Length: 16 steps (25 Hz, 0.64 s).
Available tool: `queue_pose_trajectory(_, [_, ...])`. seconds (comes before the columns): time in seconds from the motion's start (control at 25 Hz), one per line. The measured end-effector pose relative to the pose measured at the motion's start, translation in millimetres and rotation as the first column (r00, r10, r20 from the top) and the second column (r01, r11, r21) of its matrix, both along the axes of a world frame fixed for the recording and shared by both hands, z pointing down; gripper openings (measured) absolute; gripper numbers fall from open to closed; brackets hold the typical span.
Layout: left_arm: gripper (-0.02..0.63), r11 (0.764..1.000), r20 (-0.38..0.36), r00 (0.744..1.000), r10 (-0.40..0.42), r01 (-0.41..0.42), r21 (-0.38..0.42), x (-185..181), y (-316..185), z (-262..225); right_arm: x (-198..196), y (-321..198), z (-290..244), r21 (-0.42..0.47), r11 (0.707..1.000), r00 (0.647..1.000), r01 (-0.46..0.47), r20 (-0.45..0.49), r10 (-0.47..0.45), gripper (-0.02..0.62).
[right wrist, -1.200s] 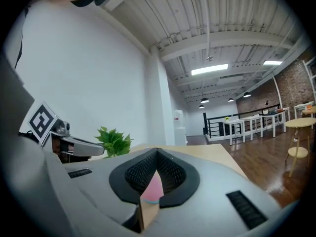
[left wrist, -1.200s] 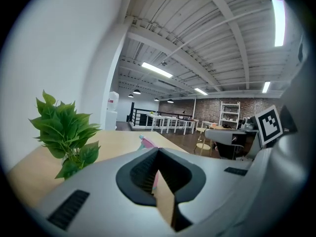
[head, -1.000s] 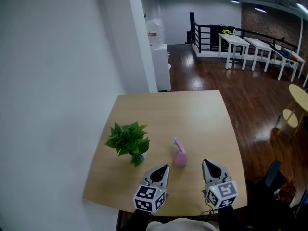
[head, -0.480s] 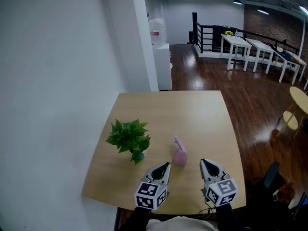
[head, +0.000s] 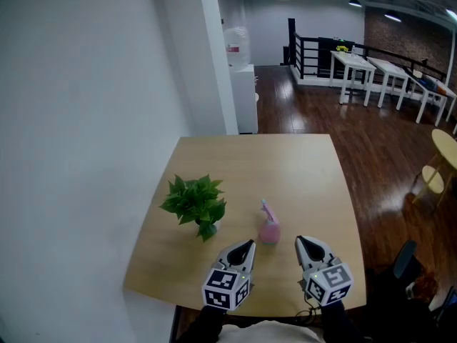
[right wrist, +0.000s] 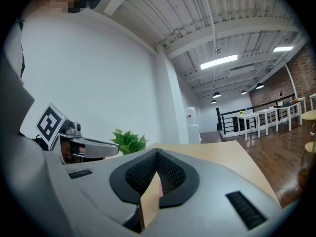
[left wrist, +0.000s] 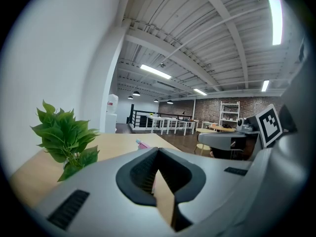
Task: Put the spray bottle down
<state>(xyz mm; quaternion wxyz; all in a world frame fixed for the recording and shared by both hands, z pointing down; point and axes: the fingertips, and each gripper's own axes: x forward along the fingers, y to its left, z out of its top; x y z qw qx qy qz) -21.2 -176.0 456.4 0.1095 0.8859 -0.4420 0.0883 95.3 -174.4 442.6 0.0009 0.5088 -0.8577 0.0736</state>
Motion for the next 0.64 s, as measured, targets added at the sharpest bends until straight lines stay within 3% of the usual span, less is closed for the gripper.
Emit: queue_pose_trajectory(0.64, [0.008,1.0,0.007,1.0,0.005,-0.005,-0.003,1.4,2.6,0.6,-4.2,2.4,1.6,-0.01,1.0,1.0,0.019,-0.001,-0.019,0.003])
